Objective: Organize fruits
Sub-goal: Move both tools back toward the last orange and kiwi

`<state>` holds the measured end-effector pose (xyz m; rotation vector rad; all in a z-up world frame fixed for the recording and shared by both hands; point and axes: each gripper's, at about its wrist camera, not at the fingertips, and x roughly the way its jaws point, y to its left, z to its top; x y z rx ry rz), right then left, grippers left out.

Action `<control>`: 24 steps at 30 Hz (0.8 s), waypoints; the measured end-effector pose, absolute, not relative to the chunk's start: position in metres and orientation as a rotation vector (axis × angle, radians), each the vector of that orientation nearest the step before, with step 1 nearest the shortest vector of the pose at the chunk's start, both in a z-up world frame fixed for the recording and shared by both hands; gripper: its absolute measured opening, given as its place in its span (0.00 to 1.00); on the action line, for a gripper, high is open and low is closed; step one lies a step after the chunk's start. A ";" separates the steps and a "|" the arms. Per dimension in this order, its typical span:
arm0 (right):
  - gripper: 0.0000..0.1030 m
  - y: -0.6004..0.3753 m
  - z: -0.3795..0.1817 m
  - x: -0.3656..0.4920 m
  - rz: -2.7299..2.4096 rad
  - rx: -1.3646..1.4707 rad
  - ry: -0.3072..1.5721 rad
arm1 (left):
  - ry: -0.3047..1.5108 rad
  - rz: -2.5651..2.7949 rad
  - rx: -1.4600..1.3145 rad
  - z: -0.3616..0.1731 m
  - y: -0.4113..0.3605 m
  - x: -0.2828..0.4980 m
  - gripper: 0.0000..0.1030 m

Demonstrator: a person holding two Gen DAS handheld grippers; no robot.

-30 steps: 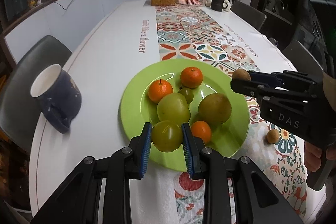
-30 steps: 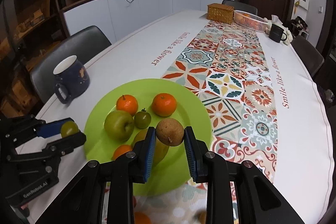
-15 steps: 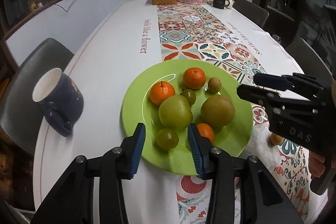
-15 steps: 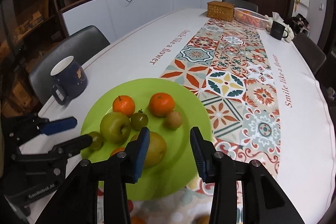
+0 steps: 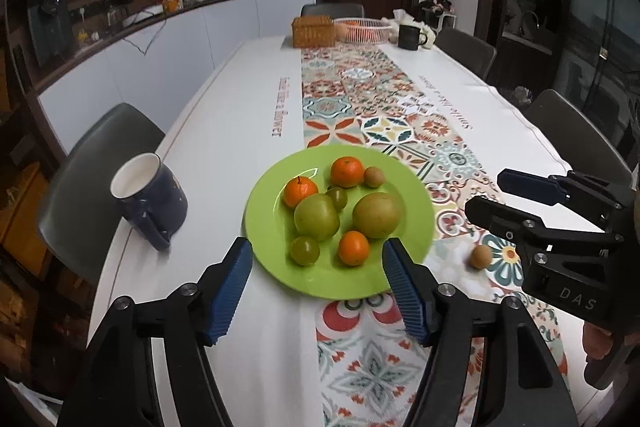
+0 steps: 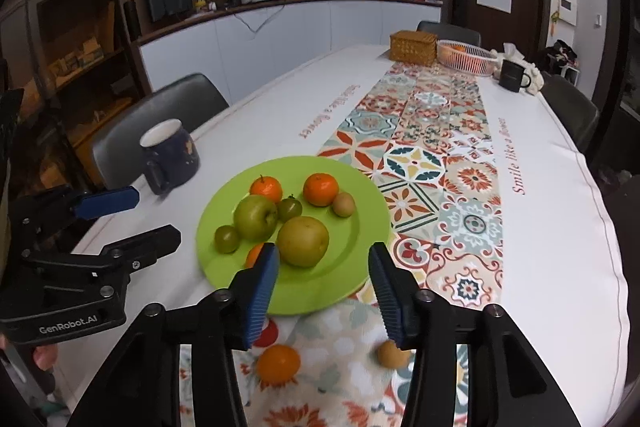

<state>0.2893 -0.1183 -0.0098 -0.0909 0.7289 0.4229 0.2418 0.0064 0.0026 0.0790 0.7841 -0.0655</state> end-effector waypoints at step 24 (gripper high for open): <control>0.60 -0.184 0.004 0.224 0.366 -0.090 0.641 | 0.776 -0.135 0.132 0.005 -0.060 0.187 0.76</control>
